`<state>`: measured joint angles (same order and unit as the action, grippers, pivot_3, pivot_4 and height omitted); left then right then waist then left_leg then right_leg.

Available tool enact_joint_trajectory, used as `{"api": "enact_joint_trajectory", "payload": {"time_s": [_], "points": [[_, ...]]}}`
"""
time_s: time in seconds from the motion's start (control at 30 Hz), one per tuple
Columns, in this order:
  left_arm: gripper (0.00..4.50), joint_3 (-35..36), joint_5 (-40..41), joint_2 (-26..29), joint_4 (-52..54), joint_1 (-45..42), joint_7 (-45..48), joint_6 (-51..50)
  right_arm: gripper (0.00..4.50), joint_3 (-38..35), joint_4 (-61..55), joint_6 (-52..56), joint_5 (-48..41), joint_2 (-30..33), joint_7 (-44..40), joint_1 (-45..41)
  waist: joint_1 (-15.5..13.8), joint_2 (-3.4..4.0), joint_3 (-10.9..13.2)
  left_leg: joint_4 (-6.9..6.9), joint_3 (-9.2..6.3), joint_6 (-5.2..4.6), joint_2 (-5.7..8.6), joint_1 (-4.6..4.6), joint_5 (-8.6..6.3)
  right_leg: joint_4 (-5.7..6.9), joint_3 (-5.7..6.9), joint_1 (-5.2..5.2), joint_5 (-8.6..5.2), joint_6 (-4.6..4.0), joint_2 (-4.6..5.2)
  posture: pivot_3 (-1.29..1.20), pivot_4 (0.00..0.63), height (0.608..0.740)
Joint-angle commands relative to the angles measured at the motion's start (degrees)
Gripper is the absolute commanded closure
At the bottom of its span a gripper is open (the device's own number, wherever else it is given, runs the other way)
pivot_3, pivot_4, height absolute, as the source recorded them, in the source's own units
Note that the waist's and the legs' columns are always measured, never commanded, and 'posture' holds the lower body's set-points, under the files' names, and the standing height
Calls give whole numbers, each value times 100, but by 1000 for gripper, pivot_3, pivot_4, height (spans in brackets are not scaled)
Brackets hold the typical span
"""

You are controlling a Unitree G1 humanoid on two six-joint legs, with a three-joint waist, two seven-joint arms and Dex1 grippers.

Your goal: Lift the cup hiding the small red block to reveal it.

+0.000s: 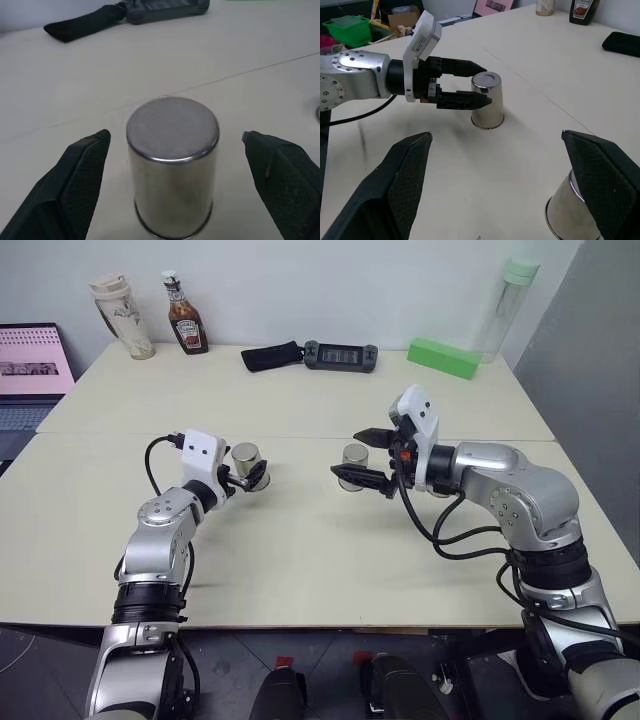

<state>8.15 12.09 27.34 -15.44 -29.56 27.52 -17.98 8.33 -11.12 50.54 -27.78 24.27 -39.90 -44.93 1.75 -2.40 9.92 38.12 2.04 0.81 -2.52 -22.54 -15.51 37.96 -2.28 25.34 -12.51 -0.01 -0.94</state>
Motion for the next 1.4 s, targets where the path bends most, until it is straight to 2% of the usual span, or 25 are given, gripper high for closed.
{"api": "enact_joint_trajectory", "payload": {"time_s": [0.03,0.17,0.27,0.37,0.47,0.6,0.7,0.87,0.97,1.1,1.4], "points": [[0,-72,-116,-91,-115,-114,-41,248,101,-36,-248,-62,18,39,10,17,-5,0,0,-1,-1,0,0,-2,0,-1,1,0,0,0,0,0,150,740],[0,-124,-146,-224,-322,-168,-56,335,101,-34,-257,-40,6,28,15,39,-6,0,0,0,-5,0,0,-5,0,-1,5,1,0,0,0,0,150,740],[482,-130,-163,-287,-406,-202,-97,386,0,-40,-267,-15,-15,-2,40,68,-6,0,0,2,-6,0,-1,-5,0,0,5,1,0,0,0,0,150,740],[1209,-111,-179,-288,-466,-259,-143,376,0,-31,-272,-11,-13,-30,67,76,-3,0,0,2,-8,0,-3,-4,0,2,6,1,0,0,0,0,150,740],[1750,-104,-283,-235,-591,-349,-224,447,0,-21,-257,-24,2,-34,78,76,-4,0,0,2,-8,0,-3,-4,0,2,7,1,0,0,0,0,150,740],[1752,21,-160,-187,-512,-366,-159,498,0,8,-254,-36,23,-32,81,91,-2,0,0,2,-6,0,-1,-5,0,0,5,1,0,0,0,0,150,740],[1752,406,380,-148,24,-271,15,222,0,19,-302,-20,-24,-27,42,120,-2,0,0,1,-9,0,-2,-8,0,0,7,2,0,0,0,0,150,740],[1752,1045,830,288,793,140,63,-171,0,52,-373,23,-92,-34,-13,195,31,0,0,-1,-9,0,-9,-8,0,1,5,5,0,0,4,0,150,740],[1752,1471,1030,525,860,282,-122,-501,0,139,-331,71,-95,-44,-59,197,24,1,0,-2,-14,0,-14,-4,0,3,10,4,-1,0,3,0,150,740],[1752,1298,656,659,694,554,-262,-433,0,259,-116,47,48,-140,39,123,10,1,1,0,-12,1,-10,2,1,3,11,-1,-11,17,3,0,150,740],[1752,1056,265,239,-95,559,-538,357,0,379,-117,11,130,-178,-34,116,-23,0,0,6,-11,1,-2,-9,1,-5,13,-1,0,0,5,0,150,740]]}}
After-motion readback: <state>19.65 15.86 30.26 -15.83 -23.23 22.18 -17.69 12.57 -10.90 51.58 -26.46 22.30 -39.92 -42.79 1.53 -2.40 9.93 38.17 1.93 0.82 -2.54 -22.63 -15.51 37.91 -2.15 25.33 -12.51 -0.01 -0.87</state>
